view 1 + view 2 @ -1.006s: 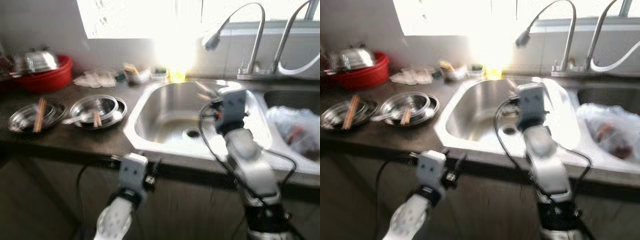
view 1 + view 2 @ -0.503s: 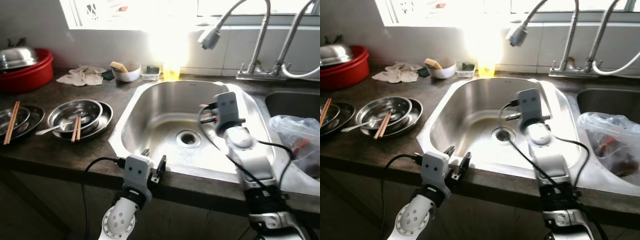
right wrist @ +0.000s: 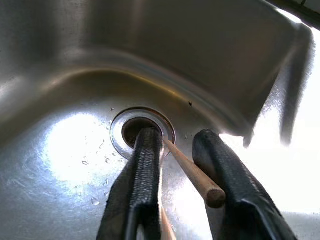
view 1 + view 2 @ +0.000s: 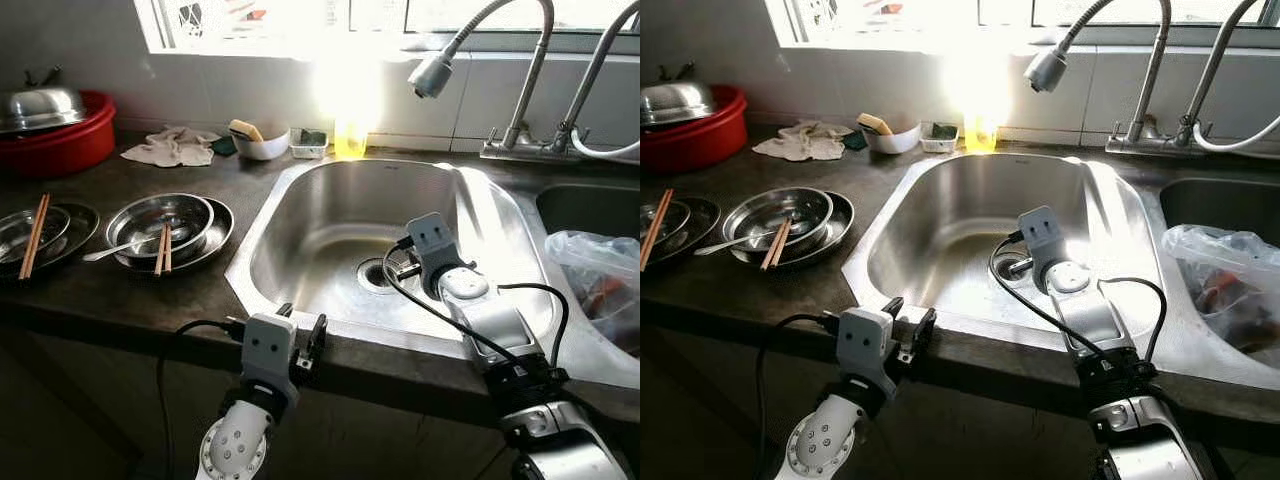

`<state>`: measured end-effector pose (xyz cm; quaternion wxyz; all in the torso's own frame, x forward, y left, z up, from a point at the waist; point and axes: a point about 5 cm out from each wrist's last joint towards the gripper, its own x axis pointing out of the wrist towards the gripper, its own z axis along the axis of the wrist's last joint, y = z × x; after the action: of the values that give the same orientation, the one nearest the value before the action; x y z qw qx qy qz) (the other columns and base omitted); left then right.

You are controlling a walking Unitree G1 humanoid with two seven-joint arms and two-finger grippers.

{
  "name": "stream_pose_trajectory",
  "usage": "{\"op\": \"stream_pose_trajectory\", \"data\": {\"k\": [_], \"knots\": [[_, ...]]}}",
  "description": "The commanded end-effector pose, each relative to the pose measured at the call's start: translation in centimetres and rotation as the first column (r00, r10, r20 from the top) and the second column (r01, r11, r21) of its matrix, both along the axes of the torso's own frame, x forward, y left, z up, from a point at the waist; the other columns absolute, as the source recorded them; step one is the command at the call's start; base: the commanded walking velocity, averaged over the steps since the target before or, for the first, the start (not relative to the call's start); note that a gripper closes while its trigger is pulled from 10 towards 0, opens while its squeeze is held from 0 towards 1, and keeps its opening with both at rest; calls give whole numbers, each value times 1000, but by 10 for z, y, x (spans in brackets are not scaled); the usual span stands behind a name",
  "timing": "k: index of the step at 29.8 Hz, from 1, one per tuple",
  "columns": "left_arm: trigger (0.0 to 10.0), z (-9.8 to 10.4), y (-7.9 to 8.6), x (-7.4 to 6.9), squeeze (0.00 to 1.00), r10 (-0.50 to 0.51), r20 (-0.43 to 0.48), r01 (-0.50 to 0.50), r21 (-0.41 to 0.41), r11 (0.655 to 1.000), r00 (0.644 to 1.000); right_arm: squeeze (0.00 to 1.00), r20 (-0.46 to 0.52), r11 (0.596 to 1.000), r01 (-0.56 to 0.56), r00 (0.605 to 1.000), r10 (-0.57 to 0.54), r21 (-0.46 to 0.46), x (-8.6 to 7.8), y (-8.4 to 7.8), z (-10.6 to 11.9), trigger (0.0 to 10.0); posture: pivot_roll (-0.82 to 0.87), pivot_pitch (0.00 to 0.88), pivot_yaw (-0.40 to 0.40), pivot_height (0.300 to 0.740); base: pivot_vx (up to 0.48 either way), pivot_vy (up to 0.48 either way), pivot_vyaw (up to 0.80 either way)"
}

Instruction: Kitchen organization

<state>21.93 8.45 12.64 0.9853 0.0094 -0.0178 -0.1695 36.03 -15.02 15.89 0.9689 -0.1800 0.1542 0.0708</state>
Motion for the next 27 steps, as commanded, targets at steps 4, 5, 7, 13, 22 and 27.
{"op": "stream_pose_trajectory", "data": {"k": [4,5,7,13,22,27], "knots": [[10000,3,1,-1,0,5,16,-5,10,1000,1000,1000,40,1000,4,999,-5,6,3,2,10,10000,85,44,-8,740,0,0,0],[10000,3,1,-1,0,2,16,-3,13,1000,1000,1000,49,1000,18,999,-18,12,1,2,10,10000,85,44,-8,740,0,0,0],[10000,3,1,-1,0,2,16,-2,14,1000,1000,1000,59,999,34,998,-35,25,0,1,10,10000,85,44,-8,740,0,0,0],[10000,2,1,0,0,3,15,-3,14,1000,1000,1000,125,993,73,989,-84,91,-8,1,10,10000,84,45,-3,740,0,0,0],[10000,2,2,0,0,10,17,-11,23,1000,1000,0,458,953,-61,885,-85,295,-48,11,49,10000,76,43,3,740,0,0,0],[10000,2,4,-2,0,6,18,-6,27,1000,1000,0,477,960,-55,874,-86,274,-73,8,39,10000,72,43,6,740,0,0,0]]}}
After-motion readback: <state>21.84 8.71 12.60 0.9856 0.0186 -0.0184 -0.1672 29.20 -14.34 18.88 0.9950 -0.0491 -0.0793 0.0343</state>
